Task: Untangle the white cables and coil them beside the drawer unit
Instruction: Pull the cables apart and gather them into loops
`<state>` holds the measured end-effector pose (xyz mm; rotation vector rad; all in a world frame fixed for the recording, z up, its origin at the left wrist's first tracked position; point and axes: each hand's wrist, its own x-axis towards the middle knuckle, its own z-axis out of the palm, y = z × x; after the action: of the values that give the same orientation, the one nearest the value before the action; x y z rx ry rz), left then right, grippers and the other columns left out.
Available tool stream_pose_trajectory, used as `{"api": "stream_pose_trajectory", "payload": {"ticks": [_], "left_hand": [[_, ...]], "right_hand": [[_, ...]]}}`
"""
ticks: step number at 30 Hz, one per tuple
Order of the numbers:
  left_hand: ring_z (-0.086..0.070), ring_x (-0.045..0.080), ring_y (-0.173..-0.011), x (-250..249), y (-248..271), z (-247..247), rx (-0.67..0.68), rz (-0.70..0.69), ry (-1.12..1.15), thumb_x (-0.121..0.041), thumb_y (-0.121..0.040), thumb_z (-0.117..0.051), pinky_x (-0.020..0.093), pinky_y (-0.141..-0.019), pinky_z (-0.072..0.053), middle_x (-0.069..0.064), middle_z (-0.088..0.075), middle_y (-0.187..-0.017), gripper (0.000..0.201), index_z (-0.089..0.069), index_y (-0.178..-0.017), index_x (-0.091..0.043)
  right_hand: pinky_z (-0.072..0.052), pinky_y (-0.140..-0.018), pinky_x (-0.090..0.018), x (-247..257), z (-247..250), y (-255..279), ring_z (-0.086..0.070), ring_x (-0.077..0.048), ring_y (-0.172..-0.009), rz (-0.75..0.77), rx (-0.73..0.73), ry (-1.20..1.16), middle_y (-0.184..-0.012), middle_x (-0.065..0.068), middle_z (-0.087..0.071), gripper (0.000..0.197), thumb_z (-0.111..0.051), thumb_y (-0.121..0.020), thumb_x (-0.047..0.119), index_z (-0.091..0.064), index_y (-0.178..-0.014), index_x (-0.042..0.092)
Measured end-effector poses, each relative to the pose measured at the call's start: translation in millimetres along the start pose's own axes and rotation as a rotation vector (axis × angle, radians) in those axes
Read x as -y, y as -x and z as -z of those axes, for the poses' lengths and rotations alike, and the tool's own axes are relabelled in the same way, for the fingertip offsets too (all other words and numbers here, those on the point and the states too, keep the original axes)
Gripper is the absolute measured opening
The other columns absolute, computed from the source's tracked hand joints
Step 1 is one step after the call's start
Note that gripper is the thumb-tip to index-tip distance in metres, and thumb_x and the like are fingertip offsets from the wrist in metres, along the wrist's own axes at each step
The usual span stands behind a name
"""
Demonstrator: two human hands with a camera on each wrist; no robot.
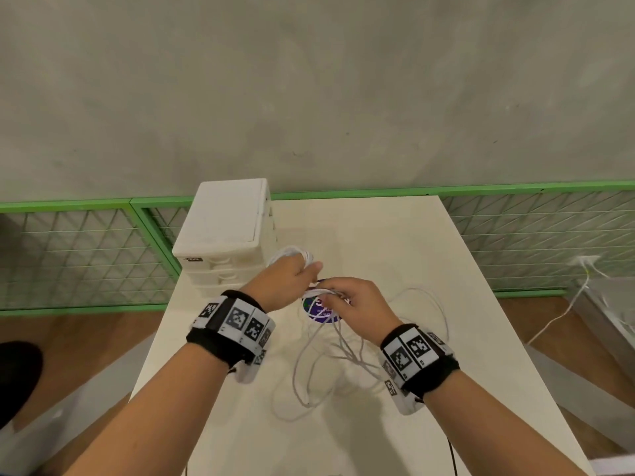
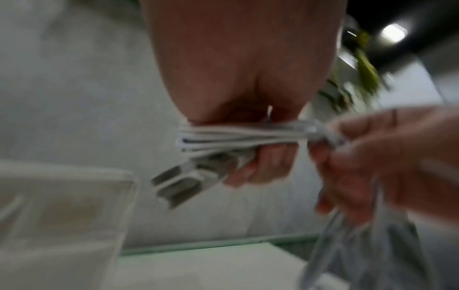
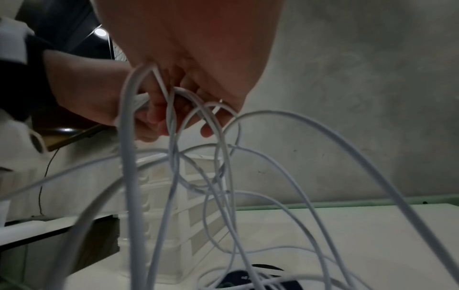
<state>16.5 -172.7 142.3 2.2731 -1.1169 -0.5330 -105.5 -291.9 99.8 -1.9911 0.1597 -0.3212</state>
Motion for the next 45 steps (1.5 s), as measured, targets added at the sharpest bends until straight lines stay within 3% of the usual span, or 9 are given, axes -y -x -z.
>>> {"api": "stream_pose_trajectory", "payload": {"ticks": [4,10,16,25,30,33,38,41,45], "left_hand": [[-0.038,0.016,-0.054,-11,11,1,0.219,-0.024,0.028,-0.047,-0.086,-0.063,0.021,-0.05,-0.029,0.005,-0.04,-0.063,0.05,-0.045,-0.065,-0.006],[-0.037,0.005,-0.033,-15,11,2,0.098,0.042,0.186,-0.034,-0.09,-0.062,0.012,-0.034,-0.028,0.001,-0.043,-0.054,0.04,-0.047,-0.07,-0.002],[-0.043,0.011,-0.047,-3,6,4,-0.134,0.149,0.237,-0.037,-0.09,-0.061,0.022,-0.048,-0.034,0.002,-0.049,-0.058,0.04,-0.063,-0.081,0.003],[-0.044,0.02,-0.065,-10,10,-11,-0.186,0.044,0.024,-0.031,-0.091,-0.059,0.031,-0.059,-0.029,0.001,-0.04,-0.066,0.042,-0.041,-0.061,-0.006],[-0.056,0.027,-0.068,0,7,9,-0.429,0.164,0.118,-0.038,-0.092,-0.056,0.03,-0.058,-0.035,0.017,-0.059,-0.074,0.047,-0.063,-0.077,0.006],[-0.051,0.015,-0.058,-1,12,26,-0.549,0.191,0.215,-0.037,-0.092,-0.056,0.025,-0.054,-0.034,0.005,-0.057,-0.065,0.039,-0.062,-0.065,-0.009],[-0.05,0.008,-0.055,-19,19,29,-0.389,0.069,0.182,-0.034,-0.094,-0.055,0.022,-0.056,-0.038,-0.002,-0.053,-0.058,0.038,-0.065,-0.072,-0.005],[-0.05,0.006,-0.057,-29,19,19,-0.346,-0.019,0.149,-0.034,-0.093,-0.055,0.02,-0.056,-0.036,-0.002,-0.052,-0.061,0.039,-0.065,-0.075,-0.002],[-0.05,0.008,-0.058,-29,16,21,-0.478,-0.007,0.221,-0.034,-0.092,-0.057,0.014,-0.057,-0.036,0.0,-0.053,-0.062,0.036,-0.065,-0.072,-0.005]], "right_hand": [[-0.043,-0.079,-0.014,-6,8,-3,-0.058,-0.006,-0.087,0.099,-0.147,0.078,-0.088,0.009,-0.063,0.011,-0.075,-0.073,0.014,-0.073,-0.083,0.018],[-0.041,-0.064,-0.009,2,15,-5,-0.057,0.001,-0.07,-0.02,-0.198,0.024,-0.077,0.007,-0.062,0.008,-0.077,-0.074,0.026,-0.074,-0.08,0.021],[-0.037,-0.059,-0.008,-2,18,0,-0.053,0.0,-0.064,0.033,-0.34,0.146,-0.07,0.012,-0.053,0.005,-0.073,-0.079,0.014,-0.071,-0.078,0.018],[-0.041,-0.065,-0.014,9,7,4,-0.056,-0.005,-0.069,0.07,-0.116,0.132,-0.069,0.012,-0.058,0.017,-0.069,-0.082,0.028,-0.065,-0.068,0.022],[-0.037,-0.058,-0.011,1,6,17,-0.054,-0.001,-0.059,-0.034,-0.009,0.204,-0.056,0.016,-0.056,0.027,-0.066,-0.084,0.028,-0.057,-0.06,0.023],[-0.049,-0.07,-0.031,-16,21,17,-0.056,-0.006,-0.067,-0.091,-0.121,0.24,-0.066,0.008,-0.063,0.021,-0.069,-0.082,0.03,-0.063,-0.065,0.02],[-0.049,-0.081,-0.024,-6,28,10,-0.061,-0.007,-0.092,0.041,-0.288,-0.018,-0.098,0.01,-0.064,0.012,-0.059,-0.09,0.031,-0.067,-0.098,0.032],[-0.05,-0.085,-0.032,3,28,-2,-0.059,-0.008,-0.092,-0.125,-0.087,0.098,-0.106,0.008,-0.062,0.027,-0.06,-0.087,0.04,-0.063,-0.11,0.027],[-0.041,-0.068,-0.011,-15,17,6,-0.058,-0.006,-0.082,-0.236,0.139,0.295,-0.096,0.009,-0.067,0.031,-0.067,-0.082,0.036,-0.063,-0.111,0.025]]}}
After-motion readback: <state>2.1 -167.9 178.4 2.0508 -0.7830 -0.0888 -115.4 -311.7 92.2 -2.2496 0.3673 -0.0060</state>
